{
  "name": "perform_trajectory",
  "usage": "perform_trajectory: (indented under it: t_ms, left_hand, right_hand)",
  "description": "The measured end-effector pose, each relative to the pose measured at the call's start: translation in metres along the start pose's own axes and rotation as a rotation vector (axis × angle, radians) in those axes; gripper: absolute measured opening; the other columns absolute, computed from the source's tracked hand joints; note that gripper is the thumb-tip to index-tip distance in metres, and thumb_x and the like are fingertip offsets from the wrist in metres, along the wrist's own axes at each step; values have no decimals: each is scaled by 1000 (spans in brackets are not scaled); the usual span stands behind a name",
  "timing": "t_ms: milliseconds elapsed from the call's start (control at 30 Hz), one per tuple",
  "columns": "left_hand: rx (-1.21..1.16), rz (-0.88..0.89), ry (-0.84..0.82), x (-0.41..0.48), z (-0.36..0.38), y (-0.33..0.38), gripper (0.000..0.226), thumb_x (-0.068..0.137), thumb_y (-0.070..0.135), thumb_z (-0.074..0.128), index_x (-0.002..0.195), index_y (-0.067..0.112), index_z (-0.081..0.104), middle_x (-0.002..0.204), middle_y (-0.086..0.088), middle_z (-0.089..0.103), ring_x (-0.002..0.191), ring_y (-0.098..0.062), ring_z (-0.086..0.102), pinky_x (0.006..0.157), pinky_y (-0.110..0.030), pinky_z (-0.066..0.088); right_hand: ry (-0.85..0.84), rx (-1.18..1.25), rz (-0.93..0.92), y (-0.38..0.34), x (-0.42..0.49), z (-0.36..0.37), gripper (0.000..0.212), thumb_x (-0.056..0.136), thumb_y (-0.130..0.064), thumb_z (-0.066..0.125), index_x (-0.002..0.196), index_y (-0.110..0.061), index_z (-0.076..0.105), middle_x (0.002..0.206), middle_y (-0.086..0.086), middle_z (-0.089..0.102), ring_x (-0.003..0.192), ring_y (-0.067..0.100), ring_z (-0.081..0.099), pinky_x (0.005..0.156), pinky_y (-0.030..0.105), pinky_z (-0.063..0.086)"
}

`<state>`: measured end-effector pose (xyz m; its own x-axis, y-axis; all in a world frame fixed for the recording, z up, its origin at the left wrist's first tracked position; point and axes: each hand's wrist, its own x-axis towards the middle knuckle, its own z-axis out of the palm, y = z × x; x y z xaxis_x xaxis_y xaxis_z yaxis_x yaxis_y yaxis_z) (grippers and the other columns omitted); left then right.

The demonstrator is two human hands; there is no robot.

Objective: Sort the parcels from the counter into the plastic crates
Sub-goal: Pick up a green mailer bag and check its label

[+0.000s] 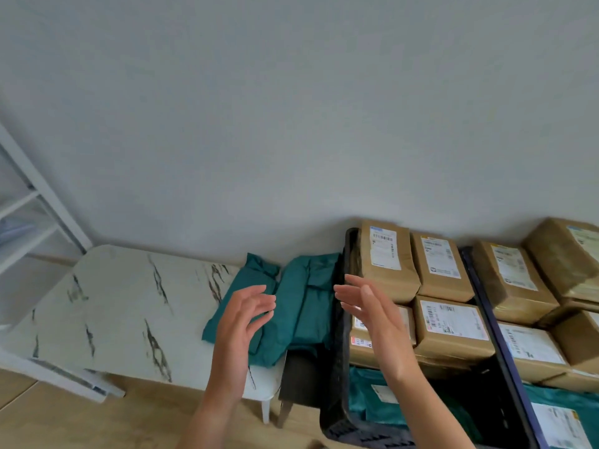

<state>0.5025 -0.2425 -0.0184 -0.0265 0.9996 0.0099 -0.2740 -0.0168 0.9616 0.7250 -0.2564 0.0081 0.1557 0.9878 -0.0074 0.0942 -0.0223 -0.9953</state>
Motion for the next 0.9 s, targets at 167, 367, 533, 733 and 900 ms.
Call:
perform_trajectory:
  t_ms: [167, 367, 533, 733, 900]
  left_hand:
    - [66, -52, 26, 39, -19, -11, 36, 97, 41, 58, 119, 15, 71, 116, -11, 74, 118, -25, 70, 108, -45, 49]
    - [229, -154, 23, 106, -34, -24, 26, 110, 19, 47, 122, 13, 70, 114, -6, 75, 115, -19, 71, 106, -41, 52]
    - [399, -286, 18, 168, -59, -59, 25, 110, 27, 49, 122, 19, 69, 118, 1, 76, 118, -16, 69, 112, -45, 48]
    - [573, -451, 4, 213, -85, -111, 22, 110, 27, 51, 129, 26, 61, 130, 5, 64, 124, -20, 58, 101, -38, 42]
    - [770, -720, -99, 242, -117, -159, 61, 108, 31, 55, 162, 16, 31, 155, -11, 48, 128, -33, 56, 96, -39, 45]
  right_hand:
    - [-50, 57, 46, 9, 46, 45, 38, 107, -41, 43, 131, -24, 66, 121, -2, 76, 119, 12, 69, 106, 35, 51]
    - [-114, 81, 229, 49, 119, 96, 26, 111, -39, 45, 126, -31, 65, 121, -5, 75, 115, 10, 69, 103, 30, 52]
    - [-169, 85, 451, 97, 175, 130, 24, 110, -45, 45, 126, -33, 57, 130, -8, 64, 116, 8, 63, 110, 36, 49]
    - [-162, -3, 699, 147, 209, 153, 57, 109, -51, 42, 159, -26, 33, 159, 1, 43, 143, 23, 44, 117, 39, 40]
    - [-126, -31, 847, 183, 204, 164, 68, 109, -47, 42, 166, -20, 14, 168, 4, 30, 151, 27, 37, 117, 40, 36]
